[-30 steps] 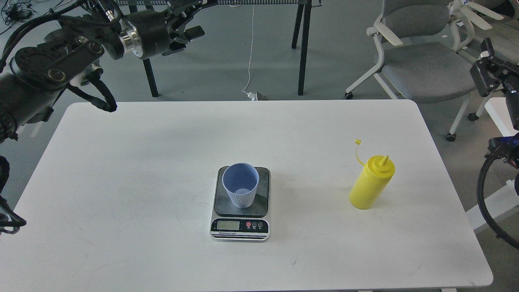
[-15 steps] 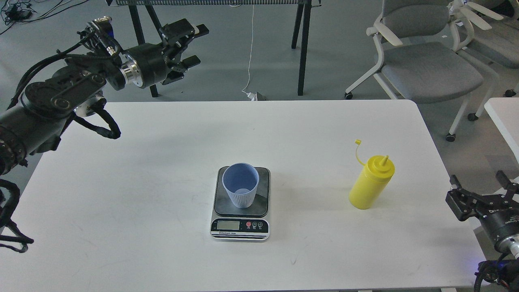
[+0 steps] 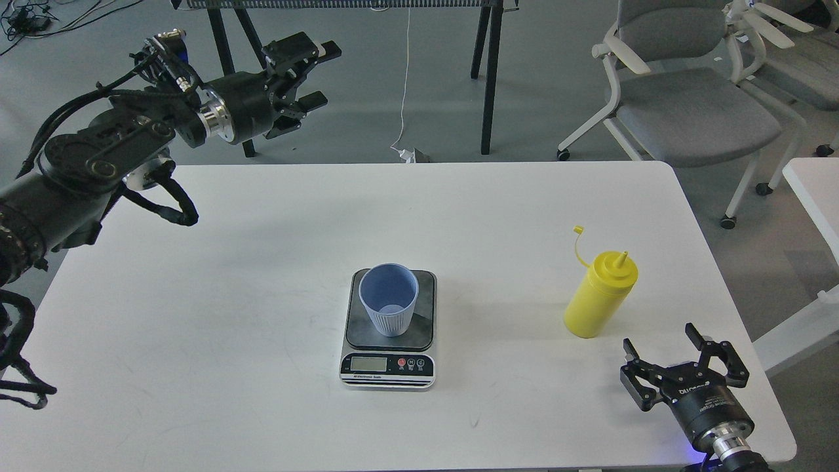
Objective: Pour seasoning into cup on scale with both arms
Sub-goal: 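Move the right gripper toward the yellow squeeze bottle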
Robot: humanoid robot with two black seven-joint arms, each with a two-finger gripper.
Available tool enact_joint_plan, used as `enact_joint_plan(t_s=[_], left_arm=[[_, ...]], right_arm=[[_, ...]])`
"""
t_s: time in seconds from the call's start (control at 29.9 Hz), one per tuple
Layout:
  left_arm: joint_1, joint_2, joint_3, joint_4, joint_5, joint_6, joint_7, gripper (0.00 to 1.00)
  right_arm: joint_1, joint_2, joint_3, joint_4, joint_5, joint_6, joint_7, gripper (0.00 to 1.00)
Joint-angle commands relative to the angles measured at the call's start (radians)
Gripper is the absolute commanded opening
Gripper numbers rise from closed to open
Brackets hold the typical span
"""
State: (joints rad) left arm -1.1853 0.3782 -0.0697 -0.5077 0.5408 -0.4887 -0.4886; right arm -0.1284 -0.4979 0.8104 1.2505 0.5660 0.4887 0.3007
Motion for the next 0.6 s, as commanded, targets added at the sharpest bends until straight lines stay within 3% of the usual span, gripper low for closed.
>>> enact_joint_plan(t_s=[0.0, 0.57], left_arm=[[0.006, -0.001, -0.010, 0.000, 0.001, 0.000, 0.000, 0.99], [0.020, -0.007, -0.012, 0.000, 0.001, 0.000, 0.000, 0.99]], right_arm=[[0.021, 0.007, -0.023, -0.006, -0.003, 0.000, 0.000, 1.00], [0.122, 0.093, -0.054, -0.052, -0.046, 0.000, 0.000, 1.00]])
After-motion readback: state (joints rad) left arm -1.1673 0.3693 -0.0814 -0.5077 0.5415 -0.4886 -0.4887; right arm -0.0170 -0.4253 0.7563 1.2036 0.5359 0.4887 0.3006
